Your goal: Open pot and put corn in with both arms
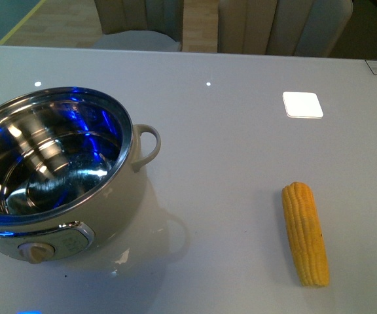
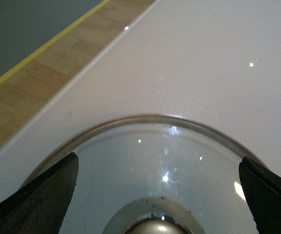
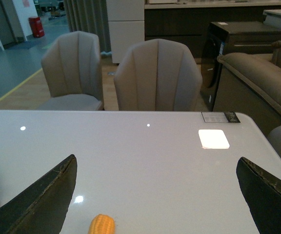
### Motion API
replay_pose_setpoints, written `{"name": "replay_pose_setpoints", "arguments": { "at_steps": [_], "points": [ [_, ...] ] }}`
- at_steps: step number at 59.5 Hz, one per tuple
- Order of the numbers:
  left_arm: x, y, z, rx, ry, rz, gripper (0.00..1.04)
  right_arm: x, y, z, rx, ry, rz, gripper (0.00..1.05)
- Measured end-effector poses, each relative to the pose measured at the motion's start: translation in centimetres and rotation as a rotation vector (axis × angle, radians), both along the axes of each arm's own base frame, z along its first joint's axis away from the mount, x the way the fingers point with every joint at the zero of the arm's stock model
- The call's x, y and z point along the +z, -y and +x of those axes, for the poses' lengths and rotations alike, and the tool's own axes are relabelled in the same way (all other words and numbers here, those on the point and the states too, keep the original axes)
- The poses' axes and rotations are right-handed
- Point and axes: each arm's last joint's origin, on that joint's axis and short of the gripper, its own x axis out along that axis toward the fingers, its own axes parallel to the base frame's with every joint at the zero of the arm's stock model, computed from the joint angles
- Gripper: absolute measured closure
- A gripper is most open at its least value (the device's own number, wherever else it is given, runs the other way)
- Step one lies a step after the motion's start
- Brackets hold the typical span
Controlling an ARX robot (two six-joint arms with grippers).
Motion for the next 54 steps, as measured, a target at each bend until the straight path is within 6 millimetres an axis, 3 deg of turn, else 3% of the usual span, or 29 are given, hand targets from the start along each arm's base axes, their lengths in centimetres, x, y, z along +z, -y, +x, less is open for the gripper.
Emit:
{"name": "replay_pose_setpoints", "arguments": {
  "at_steps": [14, 28, 42, 54],
  "points": [
    [5.2, 0.0, -0.2, 0.001, 0.070, -0.032, 0.07, 0.0, 0.0, 0.0, 0.000, 0.000, 0.000, 0.09],
    [13.0, 1.6, -2.1, -0.082, 0.193, -0.076, 0.07, 0.0, 0.0, 0.0, 0.000, 0.000, 0.000, 0.09],
    [20.3, 4.4, -6.5, -0.208, 0.275, -0.125, 0.07, 0.0, 0.0, 0.0, 0.000, 0.000, 0.000, 0.09],
    [24.1, 6.1, -11.2, -0.237, 0.271, -0.153, 0.07, 0.0, 0.0, 0.0, 0.000, 0.000, 0.000, 0.09]
  ]
}}
